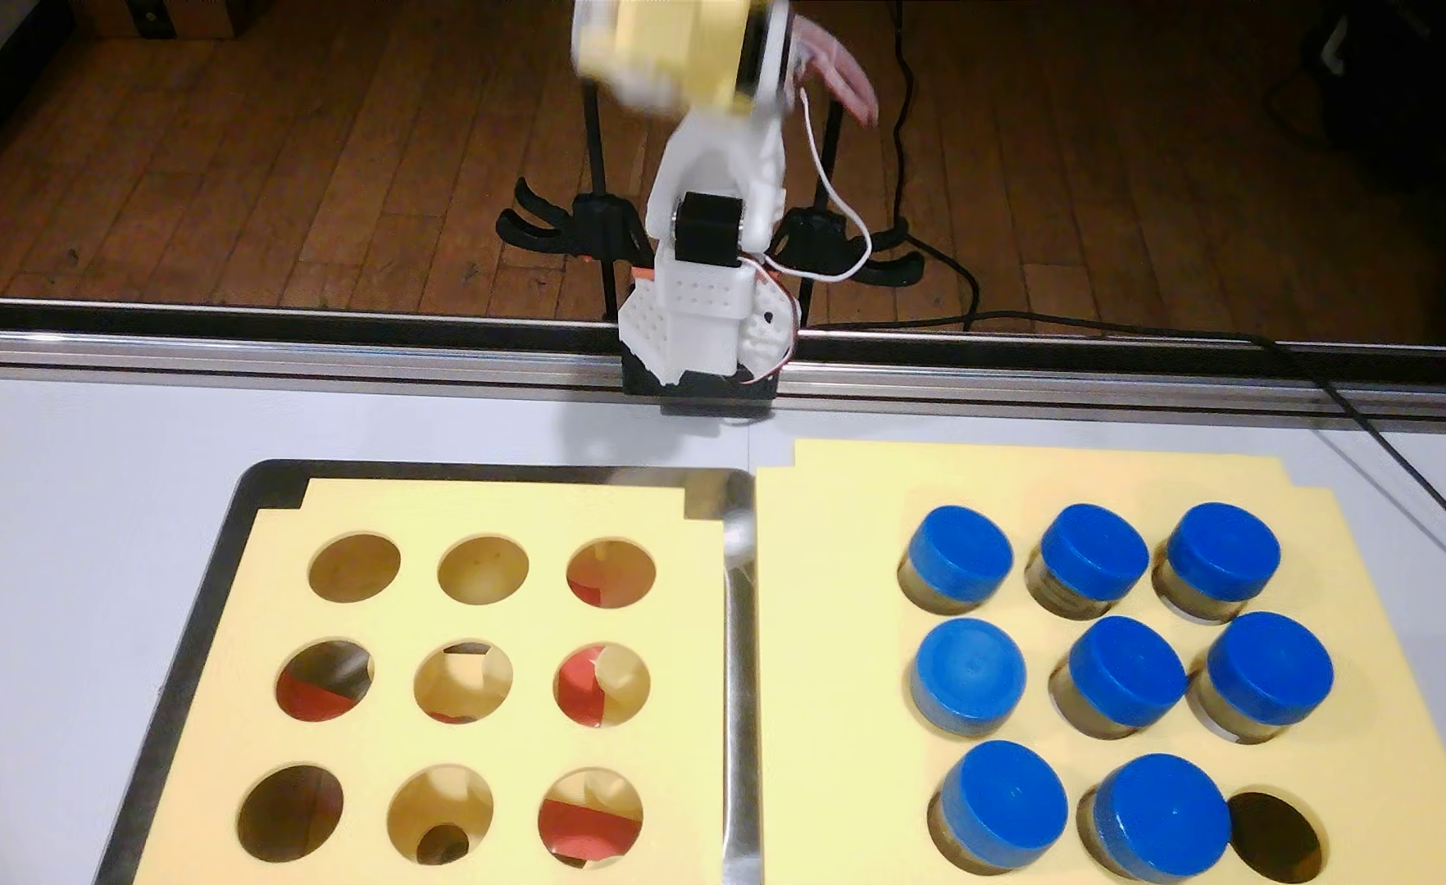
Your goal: Move the test tubes
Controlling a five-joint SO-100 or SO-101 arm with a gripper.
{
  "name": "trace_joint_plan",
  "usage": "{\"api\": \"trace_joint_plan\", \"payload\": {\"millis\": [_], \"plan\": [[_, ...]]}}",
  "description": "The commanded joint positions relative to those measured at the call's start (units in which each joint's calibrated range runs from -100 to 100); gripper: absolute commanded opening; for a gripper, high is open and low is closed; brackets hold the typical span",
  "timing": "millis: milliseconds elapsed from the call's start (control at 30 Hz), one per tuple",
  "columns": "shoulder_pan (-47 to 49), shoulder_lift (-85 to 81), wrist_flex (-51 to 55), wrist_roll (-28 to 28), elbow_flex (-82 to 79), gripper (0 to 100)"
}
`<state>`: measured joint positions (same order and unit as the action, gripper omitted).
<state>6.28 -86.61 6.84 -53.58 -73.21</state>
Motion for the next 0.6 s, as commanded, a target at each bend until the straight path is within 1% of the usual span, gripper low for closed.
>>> {"api": "trace_joint_plan", "payload": {"millis": [0,100,167,200,267,333,367,400,433,467,567], "plan": [[-0.09,-13.22,-0.62,0.12,-26.43,1],[-0.24,-12.52,5.75,0.07,-26.7,1],[-0.46,-12.7,14.43,0.07,-26.7,1],[-0.02,-12.78,27.17,0.07,-26.7,1],[-0.17,-12.78,42.51,0.02,-26.7,1],[-0.17,-12.78,60.45,-0.14,-26.79,1],[-0.61,-12.78,75.31,-0.03,-26.79,1],[-0.61,-12.78,82.16,0.02,-26.79,1],[-0.54,-12.7,84.48,-0.14,-26.52,1],[-0.46,-12.61,82.93,-0.09,-26.7,1],[-0.17,-12.52,82.74,0.02,-26.7,1]]}}
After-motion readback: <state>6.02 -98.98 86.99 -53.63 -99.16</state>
